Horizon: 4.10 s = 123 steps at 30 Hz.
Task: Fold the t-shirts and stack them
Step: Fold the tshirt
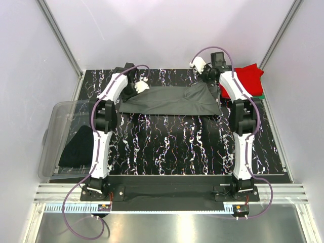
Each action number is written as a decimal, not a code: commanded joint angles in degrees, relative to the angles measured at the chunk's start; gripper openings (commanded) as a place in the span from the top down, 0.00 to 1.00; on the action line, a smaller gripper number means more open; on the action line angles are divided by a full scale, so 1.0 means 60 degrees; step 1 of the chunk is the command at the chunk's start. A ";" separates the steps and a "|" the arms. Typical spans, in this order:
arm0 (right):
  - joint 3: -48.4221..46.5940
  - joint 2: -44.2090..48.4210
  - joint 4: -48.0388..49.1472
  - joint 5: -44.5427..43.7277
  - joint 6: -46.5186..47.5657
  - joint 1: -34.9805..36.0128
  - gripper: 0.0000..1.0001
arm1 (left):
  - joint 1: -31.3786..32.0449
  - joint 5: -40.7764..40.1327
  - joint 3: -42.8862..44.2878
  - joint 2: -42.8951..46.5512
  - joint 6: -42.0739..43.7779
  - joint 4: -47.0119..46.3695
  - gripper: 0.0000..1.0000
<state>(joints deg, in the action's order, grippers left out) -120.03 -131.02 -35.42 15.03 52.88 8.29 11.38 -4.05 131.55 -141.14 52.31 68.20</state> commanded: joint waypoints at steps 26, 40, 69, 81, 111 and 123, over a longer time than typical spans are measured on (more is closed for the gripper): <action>0.1987 0.1375 0.0454 -0.0233 -0.1651 0.0038 0.69 | 0.0184 0.0617 -0.1446 0.1010 -0.1760 -0.0967 0.90; 0.1357 0.0172 0.0410 -0.0014 -0.1943 0.0038 0.69 | 0.0155 0.0369 -0.0277 -0.0235 -0.1877 -0.0967 0.87; -0.0149 -0.1775 -0.0146 -0.1976 -0.1783 0.0229 0.70 | 0.0008 0.0427 -0.4226 0.2209 -0.3474 -0.2051 0.83; -0.3736 -0.3358 -0.0776 -0.2050 -0.1900 0.0360 0.70 | 0.0930 0.0530 -0.6557 0.4346 -0.3988 -0.2344 0.80; -0.1500 -0.0224 -0.1187 -0.1904 -0.2573 0.0580 0.69 | 0.1664 -0.1082 -0.8374 0.4349 -0.1615 -0.4408 0.53; -0.0504 0.0245 -0.1289 -0.1699 -0.2895 0.0654 0.68 | 0.1809 -0.0425 -0.9107 0.4874 -0.1555 -0.3315 1.00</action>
<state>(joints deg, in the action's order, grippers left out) -124.25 -135.00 -43.07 4.05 37.34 11.90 21.74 -10.28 78.26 -114.32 43.59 42.78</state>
